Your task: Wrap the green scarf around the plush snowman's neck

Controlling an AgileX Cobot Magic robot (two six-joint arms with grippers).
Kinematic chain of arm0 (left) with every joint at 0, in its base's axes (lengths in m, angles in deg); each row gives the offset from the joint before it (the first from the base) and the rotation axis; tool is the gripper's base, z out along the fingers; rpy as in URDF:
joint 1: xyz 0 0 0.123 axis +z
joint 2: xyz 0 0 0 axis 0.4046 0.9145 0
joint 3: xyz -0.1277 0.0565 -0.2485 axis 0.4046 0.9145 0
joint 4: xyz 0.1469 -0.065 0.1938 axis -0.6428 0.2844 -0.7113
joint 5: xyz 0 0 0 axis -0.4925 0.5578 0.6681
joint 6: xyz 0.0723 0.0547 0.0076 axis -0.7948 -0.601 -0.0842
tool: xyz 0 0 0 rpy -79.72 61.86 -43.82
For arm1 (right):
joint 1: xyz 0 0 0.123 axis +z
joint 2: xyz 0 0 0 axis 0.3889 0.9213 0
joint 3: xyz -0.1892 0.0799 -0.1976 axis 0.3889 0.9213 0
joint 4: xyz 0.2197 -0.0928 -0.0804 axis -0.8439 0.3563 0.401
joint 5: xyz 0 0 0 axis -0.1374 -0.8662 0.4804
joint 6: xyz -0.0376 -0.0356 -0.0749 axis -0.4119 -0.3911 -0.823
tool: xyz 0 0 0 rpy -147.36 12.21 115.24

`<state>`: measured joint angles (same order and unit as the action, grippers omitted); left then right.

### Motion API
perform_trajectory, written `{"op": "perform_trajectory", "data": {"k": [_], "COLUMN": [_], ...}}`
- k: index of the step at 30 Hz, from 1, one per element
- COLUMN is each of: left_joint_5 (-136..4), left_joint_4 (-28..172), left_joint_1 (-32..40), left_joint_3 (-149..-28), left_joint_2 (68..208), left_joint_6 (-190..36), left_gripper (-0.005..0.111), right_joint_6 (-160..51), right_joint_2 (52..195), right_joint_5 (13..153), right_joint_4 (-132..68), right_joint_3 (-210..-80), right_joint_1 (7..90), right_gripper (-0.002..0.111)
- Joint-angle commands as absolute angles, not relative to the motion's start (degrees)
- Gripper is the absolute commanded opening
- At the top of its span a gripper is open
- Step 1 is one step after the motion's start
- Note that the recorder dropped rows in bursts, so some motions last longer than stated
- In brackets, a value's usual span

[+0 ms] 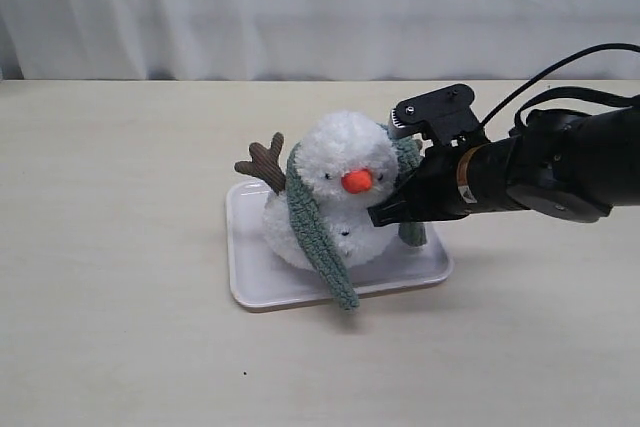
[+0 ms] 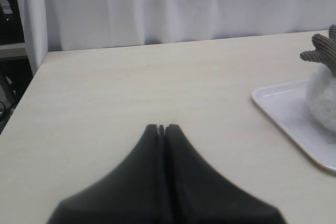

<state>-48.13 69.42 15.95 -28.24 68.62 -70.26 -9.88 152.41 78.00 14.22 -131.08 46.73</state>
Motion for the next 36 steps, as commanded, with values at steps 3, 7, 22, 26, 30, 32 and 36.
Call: {"op": "perform_trajectory", "data": {"k": [3, 7, 22, 26, 30, 32, 36], "left_joint_5": [-48.7, -48.7, -48.7, -48.7, -48.7, -48.7, -48.7], "left_joint_4": [69.6, 69.6, 69.6, 69.6, 69.6, 69.6, 69.6], "left_joint_1": [16.1, 16.1, 16.1, 16.1, 16.1, 16.1, 16.1], "left_joint_3": [-28.1, -28.1, -28.1, -28.1, -28.1, -28.1, -28.1], "left_joint_2": [68.4, 68.4, 68.4, 68.4, 68.4, 68.4, 68.4], "left_joint_6": [-70.2, -70.2, -70.2, -70.2, -70.2, -70.2, -70.2], "left_gripper": [0.000, 0.000, 0.000, 0.000, 0.000, 0.000, 0.000], "right_joint_6": [-10.4, -10.8, -25.4, -32.8, -36.6, -37.0, -37.4], "right_joint_2": [150.5, 147.2, 147.1, 147.1, 147.1, 147.1, 147.1], "right_joint_5": [76.3, 68.9, 57.8, 57.3, 57.3, 57.7, 56.6], "right_joint_4": [14.3, 13.8, -2.3, -10.0, -14.6, -16.1, -17.7], "right_joint_3": [-131.3, -131.3, -131.6, -131.6, -131.6, -131.6, -132.7], "right_joint_1": [49.2, 54.0, 54.9, 55.1, 55.1, 55.1, 55.1], "right_gripper": [0.004, 0.004, 0.004, 0.004, 0.004, 0.004, 0.004]}}
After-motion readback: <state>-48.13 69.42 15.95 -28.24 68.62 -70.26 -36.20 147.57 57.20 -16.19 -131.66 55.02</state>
